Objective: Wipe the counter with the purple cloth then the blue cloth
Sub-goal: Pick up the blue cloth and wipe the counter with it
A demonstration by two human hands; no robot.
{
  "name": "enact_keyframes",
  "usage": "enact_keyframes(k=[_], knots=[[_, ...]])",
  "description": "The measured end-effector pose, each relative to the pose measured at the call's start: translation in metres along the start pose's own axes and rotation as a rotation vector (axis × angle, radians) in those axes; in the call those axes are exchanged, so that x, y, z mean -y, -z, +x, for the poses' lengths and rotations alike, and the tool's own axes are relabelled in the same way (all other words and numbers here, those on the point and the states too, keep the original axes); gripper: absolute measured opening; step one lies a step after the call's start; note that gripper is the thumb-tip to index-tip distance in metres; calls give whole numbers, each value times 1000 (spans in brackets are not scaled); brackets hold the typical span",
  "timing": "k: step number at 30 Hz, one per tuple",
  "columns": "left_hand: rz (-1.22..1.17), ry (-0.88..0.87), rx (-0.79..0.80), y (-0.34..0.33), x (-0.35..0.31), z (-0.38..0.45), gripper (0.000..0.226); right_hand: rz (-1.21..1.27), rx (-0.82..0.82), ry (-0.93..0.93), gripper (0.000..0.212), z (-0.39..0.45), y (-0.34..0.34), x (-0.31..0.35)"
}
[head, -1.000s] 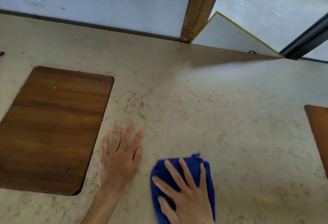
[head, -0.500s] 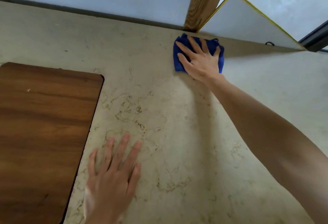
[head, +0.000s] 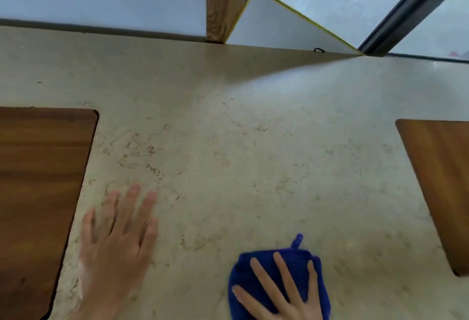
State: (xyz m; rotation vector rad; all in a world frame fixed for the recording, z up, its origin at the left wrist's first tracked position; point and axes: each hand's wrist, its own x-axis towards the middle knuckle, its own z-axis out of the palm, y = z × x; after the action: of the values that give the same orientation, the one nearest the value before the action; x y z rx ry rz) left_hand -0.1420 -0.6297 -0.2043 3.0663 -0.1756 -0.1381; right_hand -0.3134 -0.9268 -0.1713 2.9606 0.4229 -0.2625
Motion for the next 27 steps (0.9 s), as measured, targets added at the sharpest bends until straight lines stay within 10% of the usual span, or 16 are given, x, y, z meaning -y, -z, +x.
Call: enact_keyframes(k=[9,17,27], knots=[[77,-79,-296,-4,-8,-3,56,301,-134,-231,48,185,28,-129],[27,-183,-198,9,-12,3,55,339,-69,-297,50,381,49,-251],[-94,-52,-137,19,-17,0,57,213,-192,-341,50,130,11,-155]])
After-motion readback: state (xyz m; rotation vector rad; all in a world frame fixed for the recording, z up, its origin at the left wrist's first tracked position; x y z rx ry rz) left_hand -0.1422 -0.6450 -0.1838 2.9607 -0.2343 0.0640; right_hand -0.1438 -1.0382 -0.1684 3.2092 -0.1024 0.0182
